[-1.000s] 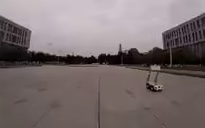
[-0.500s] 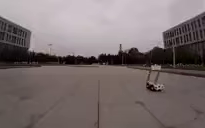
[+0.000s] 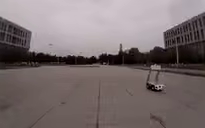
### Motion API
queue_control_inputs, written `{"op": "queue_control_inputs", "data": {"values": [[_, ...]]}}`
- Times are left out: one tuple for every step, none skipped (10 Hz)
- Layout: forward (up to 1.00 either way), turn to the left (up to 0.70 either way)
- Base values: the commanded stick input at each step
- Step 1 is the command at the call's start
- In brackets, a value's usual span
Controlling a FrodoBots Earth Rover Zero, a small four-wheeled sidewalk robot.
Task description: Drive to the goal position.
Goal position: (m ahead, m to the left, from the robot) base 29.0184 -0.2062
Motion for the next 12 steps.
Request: {"op": "queue_control_inputs", "data": {"values": [[1.00, -0.27], [1.00, -0.27], [1.00, -0.11], [1.00, 0.00], [1.00, 0.00], [1.00, 0.00], [1.00, 0.00], [1.00, 0.00], [1.00, 0.00], [1.00, 0.00], [1.00, 0.00], [1.00, 0.00]]}}
